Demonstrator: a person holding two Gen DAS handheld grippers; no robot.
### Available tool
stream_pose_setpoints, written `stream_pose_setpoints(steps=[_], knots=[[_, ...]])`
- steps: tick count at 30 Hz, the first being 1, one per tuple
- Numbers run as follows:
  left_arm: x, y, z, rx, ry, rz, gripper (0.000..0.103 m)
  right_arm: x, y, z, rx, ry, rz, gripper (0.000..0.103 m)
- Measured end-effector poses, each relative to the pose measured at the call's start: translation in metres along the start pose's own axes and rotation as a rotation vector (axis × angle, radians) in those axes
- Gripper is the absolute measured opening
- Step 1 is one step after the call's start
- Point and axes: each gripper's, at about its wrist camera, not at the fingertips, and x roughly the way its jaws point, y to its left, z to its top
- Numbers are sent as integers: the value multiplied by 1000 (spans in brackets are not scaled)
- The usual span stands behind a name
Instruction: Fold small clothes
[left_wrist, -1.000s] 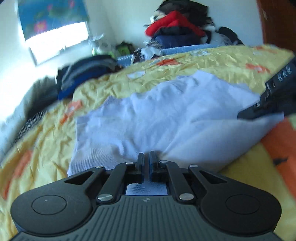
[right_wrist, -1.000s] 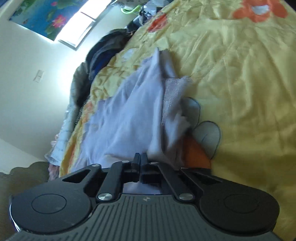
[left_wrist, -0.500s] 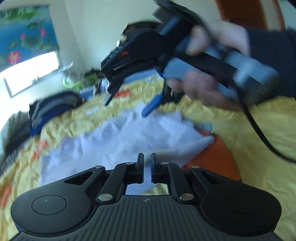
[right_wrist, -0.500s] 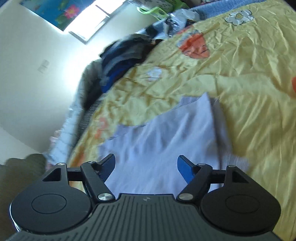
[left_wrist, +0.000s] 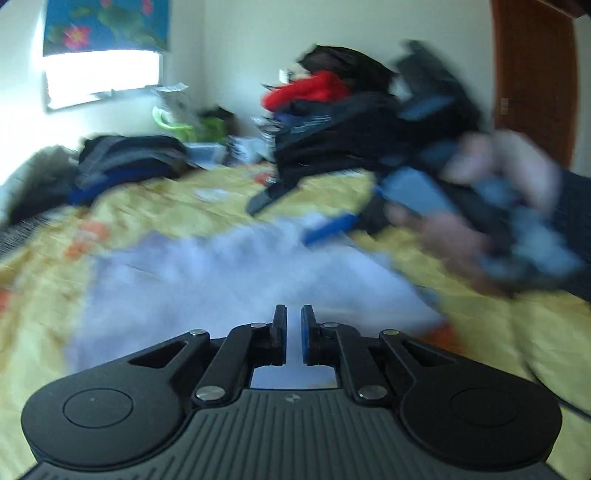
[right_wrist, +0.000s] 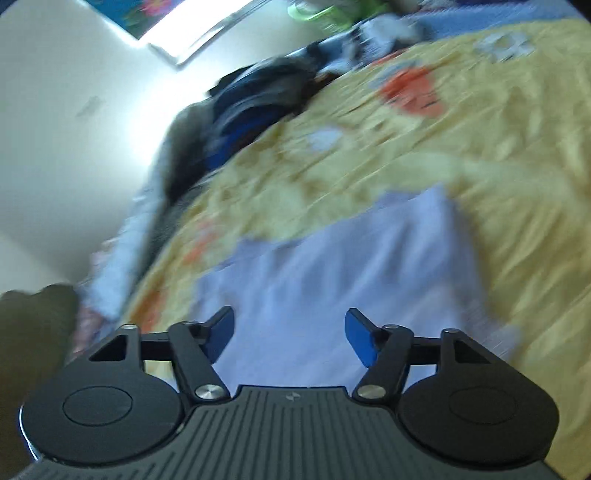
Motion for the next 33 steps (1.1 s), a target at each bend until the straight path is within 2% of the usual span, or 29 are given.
stream_pose_setpoints(steps=[1, 3, 5, 7, 8, 10, 12, 14, 15, 17, 18, 22, 25, 27, 30, 33], knots=[[6, 9, 1, 1, 21, 44, 9, 4, 6, -6, 0, 35, 32, 74], [22, 30, -1, -31, 76, 143, 9, 15, 11, -18, -6, 78, 42, 74], [33, 51, -4, -80, 114, 198, 9, 28, 8, -27, -11, 105, 7, 73], [39, 65, -12, -120, 130, 249, 8, 35, -4, -36, 5, 103, -16, 67], [42, 71, -18, -143, 143, 251, 8, 33, -9, -40, -7, 72, 10, 66], [41, 72, -26, -139, 99, 242, 8, 28, -11, -49, -27, 51, 23, 63], [42, 65, -24, -103, 101, 267, 8, 28, -7, -50, -63, 54, 9, 63], [34, 65, -15, -120, 120, 273, 9, 26, 0, -44, -44, 72, -26, 66], [27, 66, -12, -137, 100, 262, 9, 24, 4, -40, -20, 68, -27, 66], [17, 75, -5, -152, 24, 257, 9, 12, 11, -36, -13, 25, 33, 67], [16, 79, -4, -150, 22, 266, 9, 9, 16, -35, -16, 5, 53, 68], [37, 99, -14, -167, 119, 286, 9, 3, 23, -47, 3, 25, 118, 71], [38, 98, -22, -128, 103, 285, 8, 7, 15, -70, 30, 67, 114, 75], [42, 91, -22, -93, 111, 307, 8, 9, 5, -84, 8, 37, 120, 67], [46, 90, -22, -93, 109, 319, 8, 6, 0, -83, 21, 32, 116, 61], [47, 89, -18, -92, 126, 325, 8, -7, 3, -74, 73, 39, 90, 67]])
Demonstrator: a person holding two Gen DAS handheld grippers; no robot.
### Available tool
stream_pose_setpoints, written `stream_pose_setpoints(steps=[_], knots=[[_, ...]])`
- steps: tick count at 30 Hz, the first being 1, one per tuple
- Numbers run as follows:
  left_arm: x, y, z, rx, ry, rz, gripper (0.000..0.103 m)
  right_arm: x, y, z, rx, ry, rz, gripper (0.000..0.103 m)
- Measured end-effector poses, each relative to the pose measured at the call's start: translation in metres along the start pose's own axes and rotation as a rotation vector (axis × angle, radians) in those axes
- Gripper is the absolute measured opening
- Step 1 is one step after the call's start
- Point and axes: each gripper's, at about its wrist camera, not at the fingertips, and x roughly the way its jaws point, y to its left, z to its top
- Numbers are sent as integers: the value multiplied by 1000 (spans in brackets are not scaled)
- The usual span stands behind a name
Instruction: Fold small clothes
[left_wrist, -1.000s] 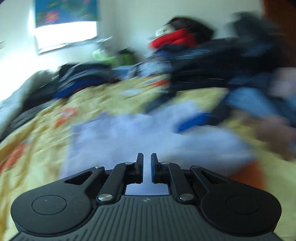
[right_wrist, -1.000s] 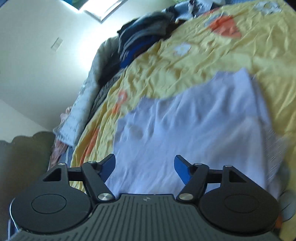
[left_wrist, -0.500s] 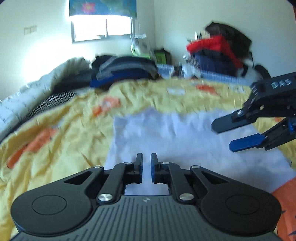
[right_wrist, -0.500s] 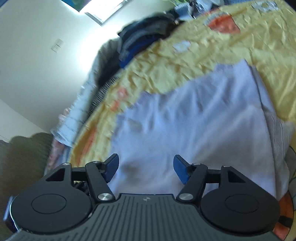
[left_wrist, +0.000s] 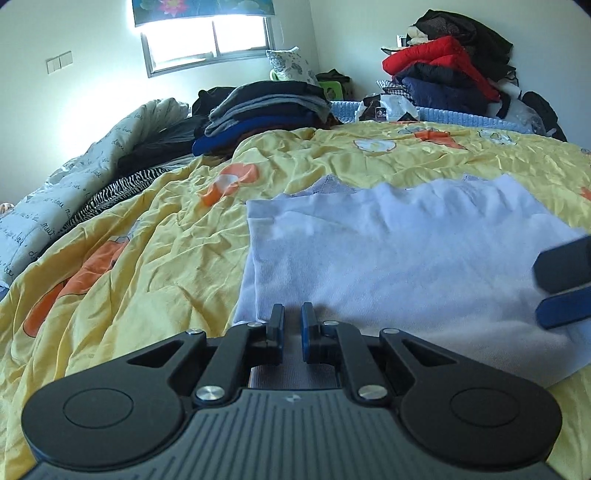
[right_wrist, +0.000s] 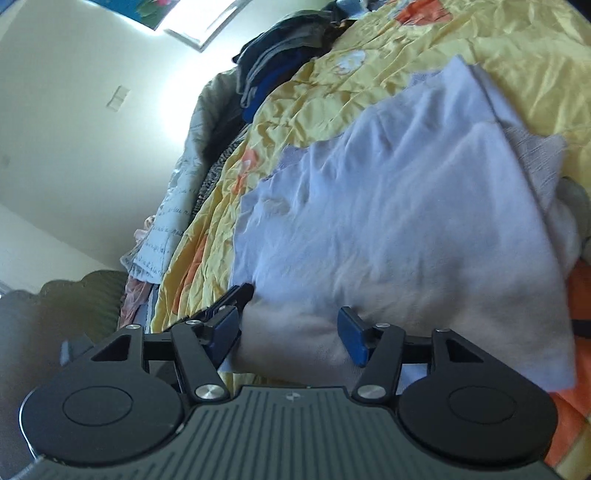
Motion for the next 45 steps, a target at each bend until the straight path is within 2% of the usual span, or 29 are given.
stream_pose_setpoints(steps=[3, 6, 8, 9, 11, 13, 15, 18, 20, 22, 24, 26, 29, 32, 37, 39, 40, 41, 42, 43, 45], knots=[[-1, 1, 0, -5, 8, -4, 8, -14, 6, 1, -34, -39, 3, 73], [0, 0, 0, 9, 9, 5, 8, -12, -2, 0, -29, -12, -18, 78], [0, 0, 0, 11, 11, 5, 8, -3, -15, -4, -28, 26, -27, 72], [0, 1, 1, 8, 11, -1, 8, -5, -18, -6, -31, 1, -11, 72], [-7, 8, 4, -28, 16, -25, 9, -14, -19, -4, 28, 10, -7, 73], [-23, 29, 10, -140, 11, -70, 10, -33, -22, -1, 75, -15, 37, 76], [-38, 59, 9, -299, 21, -153, 14, -58, -32, 1, 115, -44, 81, 79], [-32, 112, -8, -630, 173, -346, 40, -91, -63, 5, 201, -66, 71, 80], [-20, 130, -24, -782, 287, -407, 40, -105, -84, 6, 233, -71, 16, 79], [-9, 134, -35, -865, 346, -487, 40, -106, -98, 6, 266, -39, -28, 79], [1, 130, -41, -919, 399, -528, 41, -102, -105, 3, 276, -16, -68, 80], [9, 130, -44, -976, 413, -567, 42, -98, -106, 2, 269, -16, -63, 82], [21, 130, -42, -1024, 427, -594, 43, -88, -107, 5, 293, -2, -29, 87], [33, 126, -31, -1015, 438, -597, 43, -75, -106, 15, 327, 9, 3, 90], [43, 114, -16, -967, 447, -596, 42, -56, -113, 33, 418, 24, 67, 89], [44, 113, -15, -955, 441, -598, 41, -51, -111, 37, 410, 34, 69, 88], [43, 112, -15, -947, 440, -593, 36, -49, -109, 38, 394, 41, 63, 84], [42, 111, -15, -933, 442, -573, 31, -46, -106, 38, 374, 48, 46, 68], [42, 110, -14, -914, 447, -548, 18, -43, -104, 38, 354, 63, 11, 36], [41, 109, -13, -897, 452, -524, 12, -38, -103, 38, 340, 88, -37, 20], [40, 107, -11, -887, 459, -506, 11, -35, -105, 34, 330, 77, -53, 15]])
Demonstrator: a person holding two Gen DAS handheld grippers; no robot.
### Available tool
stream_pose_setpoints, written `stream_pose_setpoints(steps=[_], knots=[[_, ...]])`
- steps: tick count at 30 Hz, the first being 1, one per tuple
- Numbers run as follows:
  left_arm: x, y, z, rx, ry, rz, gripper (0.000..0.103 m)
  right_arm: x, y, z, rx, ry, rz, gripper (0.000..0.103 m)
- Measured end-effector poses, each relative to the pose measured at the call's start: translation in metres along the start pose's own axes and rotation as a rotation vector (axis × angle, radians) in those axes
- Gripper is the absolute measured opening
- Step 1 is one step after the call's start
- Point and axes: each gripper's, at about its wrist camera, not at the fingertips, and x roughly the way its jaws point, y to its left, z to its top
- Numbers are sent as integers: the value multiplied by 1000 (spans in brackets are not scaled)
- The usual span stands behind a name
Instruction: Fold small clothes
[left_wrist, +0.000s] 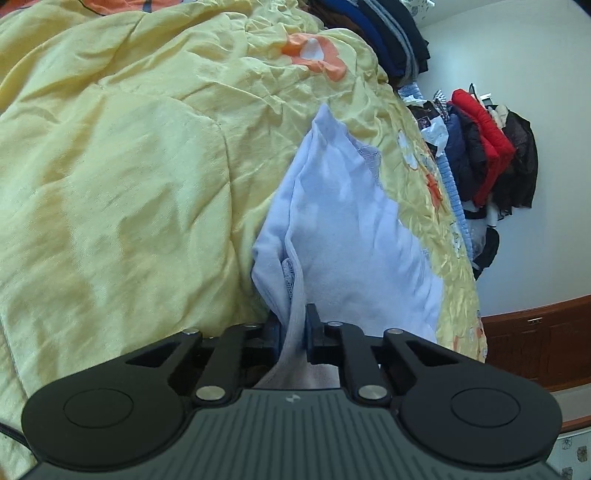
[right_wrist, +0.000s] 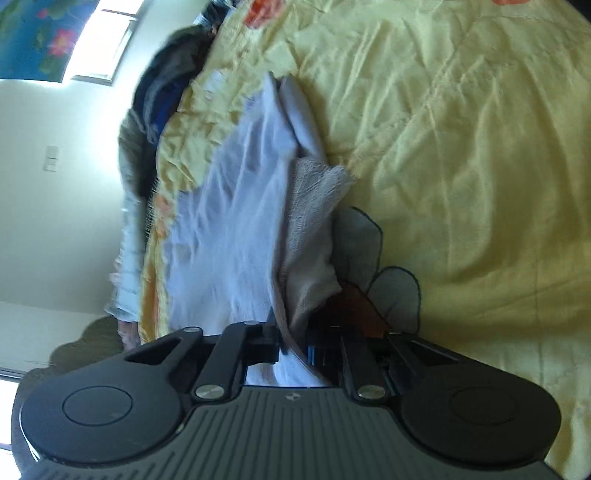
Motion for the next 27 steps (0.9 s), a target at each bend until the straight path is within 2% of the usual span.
stream_pose_setpoints(steps=[4, 10, 13, 17, 18, 20, 22, 24, 26, 27], knots=[[-8, -13, 0, 33, 1, 38, 9, -8, 9, -11, -26, -34, -7, 16], [-44, -28, -16, 98, 25, 2, 8, -42, 26, -33, -64, -21, 71, 16], [-55, -16, -38, 108, 63, 7, 8, -57, 10, -51, -27, 11, 79, 16], [-42, 10, -61, 97, 98, 67, 9, -48, -24, -76, 55, 32, 42, 18], [-42, 13, -62, 94, 80, 47, 9, -46, -32, -81, 80, 20, 52, 25], [-44, 13, -61, 94, 45, 43, 11, -48, -39, -84, 124, -13, 80, 26], [-55, 7, -63, 118, 16, 56, 13, -57, -39, -85, 139, -51, 87, 39], [-74, 1, -71, 156, -38, 63, 16, -76, -36, -90, 108, -138, 96, 68], [-95, 6, -85, 115, -111, 19, 35, -95, -38, -98, 61, -220, 122, 72], [-103, 12, -94, 61, -147, -5, 52, -102, -42, -102, 54, -249, 132, 71]])
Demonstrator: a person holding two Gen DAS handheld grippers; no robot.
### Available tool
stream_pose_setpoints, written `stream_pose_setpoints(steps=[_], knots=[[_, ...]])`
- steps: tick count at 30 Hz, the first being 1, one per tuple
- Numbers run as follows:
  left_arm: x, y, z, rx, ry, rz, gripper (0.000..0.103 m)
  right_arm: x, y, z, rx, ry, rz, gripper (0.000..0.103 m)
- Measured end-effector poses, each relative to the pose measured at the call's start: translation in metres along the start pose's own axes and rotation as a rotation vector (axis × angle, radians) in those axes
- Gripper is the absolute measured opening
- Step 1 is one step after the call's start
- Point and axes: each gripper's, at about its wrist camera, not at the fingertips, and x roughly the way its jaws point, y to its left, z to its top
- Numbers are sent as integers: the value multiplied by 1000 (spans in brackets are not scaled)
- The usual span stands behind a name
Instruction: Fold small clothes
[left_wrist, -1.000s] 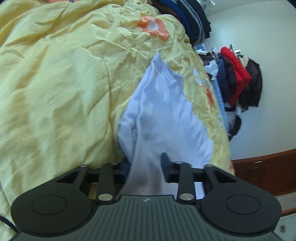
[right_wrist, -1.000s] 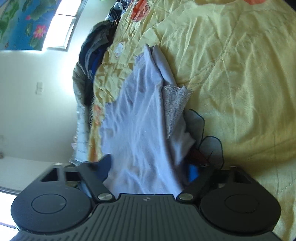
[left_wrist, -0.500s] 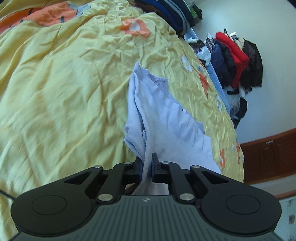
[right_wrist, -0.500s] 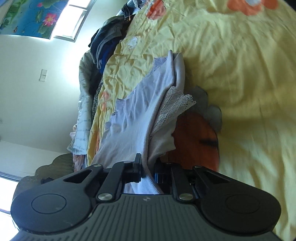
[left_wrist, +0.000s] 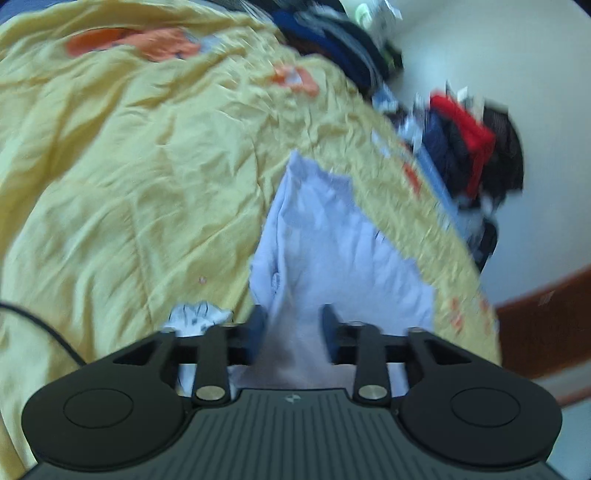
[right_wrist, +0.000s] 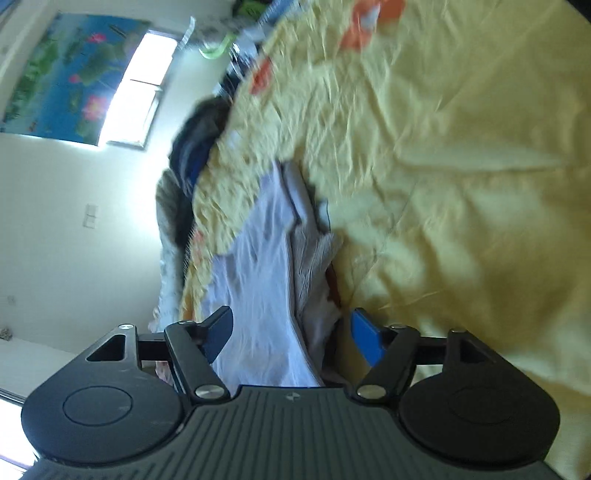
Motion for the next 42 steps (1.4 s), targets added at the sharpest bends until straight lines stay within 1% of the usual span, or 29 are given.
stream_pose_setpoints(steps=[1, 2, 3, 4, 5, 7, 10, 11, 12, 13, 14, 15, 16, 17, 18, 19, 21, 24, 26, 29, 31, 32, 33, 35, 37, 39, 40, 41, 42], knots=[[-10, 7, -11, -76, -44, -17, 61, -8, -8, -1, 0, -27, 3, 71], [-15, 11, -22, -132, -79, -24, 61, -13, -15, -5, -4, -58, -12, 69], [-18, 14, -31, -170, -102, -26, 61, -17, -20, -9, -19, -89, -21, 62], [-20, 16, -40, -209, -125, -24, 61, -19, -25, -13, -37, -106, -9, 59], [-19, 16, -48, -245, -135, -18, 61, -20, -26, -17, -59, -115, 0, 58], [-11, 15, -58, -292, -117, -3, 61, -20, -25, -23, -127, -129, -4, 58], [6, 4, -63, -295, -103, 43, 61, -17, -18, -35, -270, -160, -40, 58], [12, 2, -64, -288, -110, 71, 61, -16, -16, -42, -331, -175, -54, 59], [15, 0, -65, -283, -137, 79, 60, -14, -13, -48, -383, -190, -63, 62], [18, -2, -64, -278, -164, 87, 60, -13, -11, -52, -404, -194, -64, 65], [21, -6, -63, -266, -179, 102, 60, -12, -9, -52, -415, -182, -57, 71], [23, -10, -62, -251, -189, 122, 60, -16, -9, -50, -423, -175, -44, 73], [25, -14, -61, -234, -196, 144, 56, -16, -9, -49, -426, -173, -39, 73], [27, -18, -60, -211, -197, 170, 48, -17, -10, -48, -421, -173, -30, 73], [31, -24, -59, -174, -187, 226, 25, -19, -12, -47, -412, -175, -16, 73], [34, -28, -60, -135, -185, 283, 20, -20, -14, -45, -401, -176, 0, 73], [34, -36, -63, -102, -210, 328, 17, -26, -19, -46, -377, -178, 36, 73], [33, -62, -73, 39, -272, 426, 12, -31, -27, -43, -328, -184, 92, 73], [32, -86, -82, 165, -311, 482, 10, -35, -32, -42, -292, -188, 131, 73], [36, -133, -100, 439, -378, 509, 10, -40, -43, -38, -224, -192, 203, 73], [43, -169, -118, 642, -403, 474, 9, -42, -51, -34, -170, -193, 253, 71], [49, -185, -129, 734, -400, 444, 9, -43, -55, -32, -145, -193, 275, 71], [56, -201, -142, 824, -389, 403, 5, -45, -60, -31, -116, -195, 299, 69], [69, -225, -172, 977, -346, 301, 5, -45, -68, -28, -57, -196, 336, 65], [85, -240, -204, 1103, -260, 204, 5, -44, -77, -24, -4, -195, 363, 61], [98, -241, -229, 1164, -161, 160, 5, -42, -82, -21, 29, -195, 375, 58], [101, -239, -237, 1168, -120, 147, 5, -42, -83, -21, 33, -194, 378, 58], [100, -234, -239, 1153, -91, 137, 6, -41, -83, -20, 32, -194, 377, 58], [97, -228, -237, 1111, -69, 130, 6, -40, -84, -20, 27, -194, 374, 58]])
